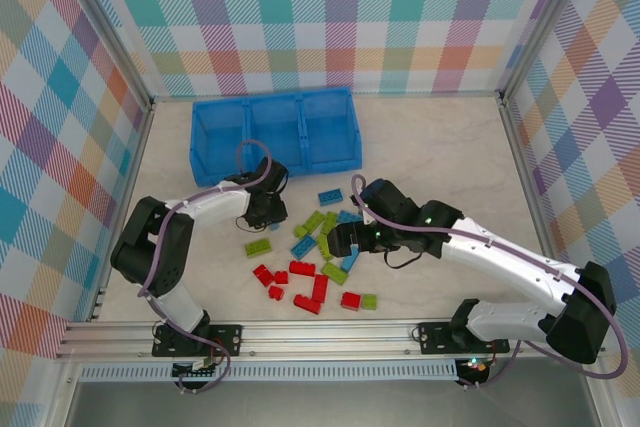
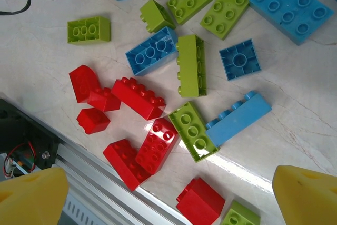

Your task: Sort the legos into containers by color

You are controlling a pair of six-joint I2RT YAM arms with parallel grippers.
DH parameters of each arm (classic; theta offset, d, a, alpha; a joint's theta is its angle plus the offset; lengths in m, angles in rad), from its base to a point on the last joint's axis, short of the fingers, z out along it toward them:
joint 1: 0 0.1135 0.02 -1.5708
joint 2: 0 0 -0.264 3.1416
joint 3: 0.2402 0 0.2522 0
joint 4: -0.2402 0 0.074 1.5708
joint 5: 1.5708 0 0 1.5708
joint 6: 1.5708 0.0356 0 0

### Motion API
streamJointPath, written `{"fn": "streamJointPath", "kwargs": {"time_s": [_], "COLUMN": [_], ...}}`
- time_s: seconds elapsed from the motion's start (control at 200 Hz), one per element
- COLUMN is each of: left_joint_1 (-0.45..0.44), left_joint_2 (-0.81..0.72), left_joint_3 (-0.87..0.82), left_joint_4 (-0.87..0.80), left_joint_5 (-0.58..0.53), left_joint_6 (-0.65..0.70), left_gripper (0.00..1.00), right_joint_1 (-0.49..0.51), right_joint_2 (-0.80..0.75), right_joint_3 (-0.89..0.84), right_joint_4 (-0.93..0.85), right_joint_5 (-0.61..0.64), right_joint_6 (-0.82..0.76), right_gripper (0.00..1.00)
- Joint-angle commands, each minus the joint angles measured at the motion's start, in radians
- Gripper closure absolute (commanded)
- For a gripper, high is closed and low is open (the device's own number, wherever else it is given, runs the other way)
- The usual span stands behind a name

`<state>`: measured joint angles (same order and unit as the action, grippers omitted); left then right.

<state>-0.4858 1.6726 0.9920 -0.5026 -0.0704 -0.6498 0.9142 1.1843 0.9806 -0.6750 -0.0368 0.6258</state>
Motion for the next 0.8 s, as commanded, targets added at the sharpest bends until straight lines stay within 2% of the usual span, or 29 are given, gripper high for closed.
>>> {"fn": "streamJointPath", "kwargs": {"time_s": [0.0,0.055,0.24,0.375,0.62,0.795], "left_joint_1": [-0.002,-0.001,0.01,0.093,0.292,0.388], "left_joint_2": [-0.08,-0.122,-0.245,-0.257,-0.031,0.167], "left_joint_3": [0.044,0.059,0.168,0.257,0.477,0.573], "left_joint_4": [-0.077,-0.098,-0.18,-0.184,-0.217,-0.151], "left_joint_5": [-0.04,-0.053,-0.164,-0.251,-0.238,-0.134], "left_joint_6": [0.04,0.052,0.124,0.196,0.229,0.2], "left_gripper": [0.77,0.8,0.8,0.8,0.8,0.82], "right_joint_1": [0.006,0.006,0.006,0.006,0.008,0.009], "right_joint_2": [-0.018,-0.025,-0.054,-0.07,-0.095,-0.11], "right_joint_3": [-0.001,-0.002,-0.015,-0.033,-0.036,-0.042], "right_joint_4": [0.03,0.037,0.059,0.075,0.068,0.045], "right_joint_5": [0.001,0.006,0.013,0.014,-0.008,-0.01], "right_joint_6": [0.02,0.022,0.029,0.038,0.058,0.068], "right_gripper": [0.0,0.0,0.0,0.0,0.0,0.0]}}
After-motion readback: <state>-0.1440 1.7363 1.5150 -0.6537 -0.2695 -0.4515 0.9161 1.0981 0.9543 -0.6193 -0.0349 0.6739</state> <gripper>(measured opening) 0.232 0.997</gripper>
